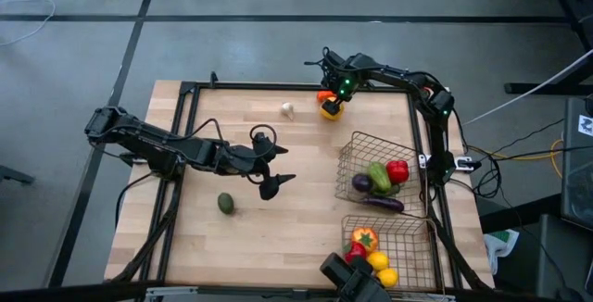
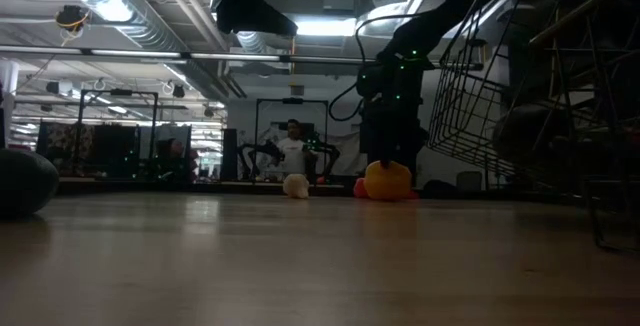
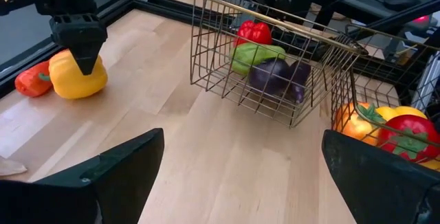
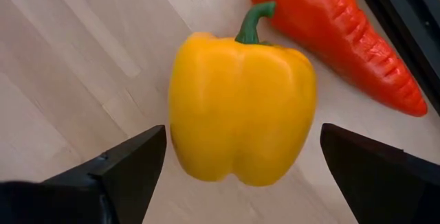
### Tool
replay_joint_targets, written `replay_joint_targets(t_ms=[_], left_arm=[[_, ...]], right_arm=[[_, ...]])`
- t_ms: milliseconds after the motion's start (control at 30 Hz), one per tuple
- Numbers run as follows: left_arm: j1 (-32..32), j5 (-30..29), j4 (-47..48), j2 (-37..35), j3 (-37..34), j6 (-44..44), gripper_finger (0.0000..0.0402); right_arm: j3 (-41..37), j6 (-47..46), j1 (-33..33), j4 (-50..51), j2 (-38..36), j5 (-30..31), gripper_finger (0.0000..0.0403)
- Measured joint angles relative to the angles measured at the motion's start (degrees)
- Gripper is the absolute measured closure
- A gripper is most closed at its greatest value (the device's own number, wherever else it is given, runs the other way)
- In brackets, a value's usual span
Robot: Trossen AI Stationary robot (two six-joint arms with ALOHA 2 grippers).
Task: Sort produce into baskets
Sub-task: Put the yellow bell pepper into the top wire basket
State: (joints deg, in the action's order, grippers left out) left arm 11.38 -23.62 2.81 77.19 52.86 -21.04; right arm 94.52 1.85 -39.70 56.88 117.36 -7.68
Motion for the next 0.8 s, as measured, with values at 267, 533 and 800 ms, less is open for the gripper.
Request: replay_joint_targets(t_ms=[267, 533, 800], left_arm=[[0.0, 0.0, 0.0, 0.0, 0.0, 0.0, 0.0009], [0.0, 0.0, 0.0, 0.0, 0.0, 0.0, 0.0009], [0.0, 0.0, 0.0, 0.0, 0.0, 0.0, 0.0009]], right_arm=[[0.0, 0.0, 0.0, -0.2, 0.0, 0.0, 0.0075], [0.0, 0.0, 0.0, -0.3, -0.1, 0.0, 0.0123], [0.0, 0.0, 0.0, 0.2, -0.1, 0.0, 0.0130]])
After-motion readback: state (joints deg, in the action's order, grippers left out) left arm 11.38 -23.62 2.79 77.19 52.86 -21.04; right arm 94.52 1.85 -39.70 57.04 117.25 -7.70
